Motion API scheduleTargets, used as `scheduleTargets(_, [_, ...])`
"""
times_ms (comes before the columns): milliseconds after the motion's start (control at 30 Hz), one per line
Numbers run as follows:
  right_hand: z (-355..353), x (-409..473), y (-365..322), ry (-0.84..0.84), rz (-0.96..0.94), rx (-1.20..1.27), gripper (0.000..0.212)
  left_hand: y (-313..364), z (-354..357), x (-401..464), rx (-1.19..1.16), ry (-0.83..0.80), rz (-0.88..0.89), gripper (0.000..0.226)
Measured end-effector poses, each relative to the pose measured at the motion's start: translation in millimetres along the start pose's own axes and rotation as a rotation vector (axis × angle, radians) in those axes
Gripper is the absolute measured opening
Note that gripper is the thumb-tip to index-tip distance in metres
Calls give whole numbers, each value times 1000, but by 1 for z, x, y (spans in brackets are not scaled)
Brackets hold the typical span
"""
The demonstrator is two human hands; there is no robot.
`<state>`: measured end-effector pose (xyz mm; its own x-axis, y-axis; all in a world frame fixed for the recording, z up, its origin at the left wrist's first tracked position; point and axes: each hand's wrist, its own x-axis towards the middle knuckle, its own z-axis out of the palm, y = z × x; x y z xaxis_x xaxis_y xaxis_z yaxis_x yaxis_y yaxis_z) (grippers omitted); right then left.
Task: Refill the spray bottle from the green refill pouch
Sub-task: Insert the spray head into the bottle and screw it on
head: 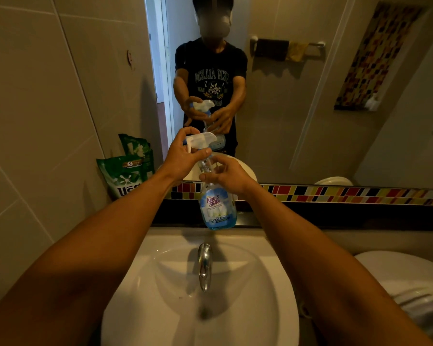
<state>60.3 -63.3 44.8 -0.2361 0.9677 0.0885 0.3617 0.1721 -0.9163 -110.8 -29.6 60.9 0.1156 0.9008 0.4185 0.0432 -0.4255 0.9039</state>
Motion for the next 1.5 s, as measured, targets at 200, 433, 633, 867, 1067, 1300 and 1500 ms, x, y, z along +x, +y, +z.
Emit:
scheduleTargets(200, [-9,-7,2,-78,60,136,46,7,0,0,-22,-79,-37,53])
scheduleTargets(433, [-10,-7,10,-79,111,82,47,2,8,-6,43,-101,-76,72])
scheduleTargets(633, [-14,-10,21,32,105,-20,33,-22,12,-24,-109,-2,-318,76])
scheduleTargets(867, [-24,1,50,187,107,-79,50,-78,32,-66,-41,-40,-646,60])
scheduleTargets(1067, [-30,10,81,308,87,-109,45,-95,75,-67,-120,-144,-775,65])
scheduleTargets(1300, [-41,22,114,345,88,-73,41,-117,106,-55,-230,-159,-817,40])
scheduleTargets(1500, [-44,28,135,344,121,-39,37,-138,120,-49,-226,-116,-862,44])
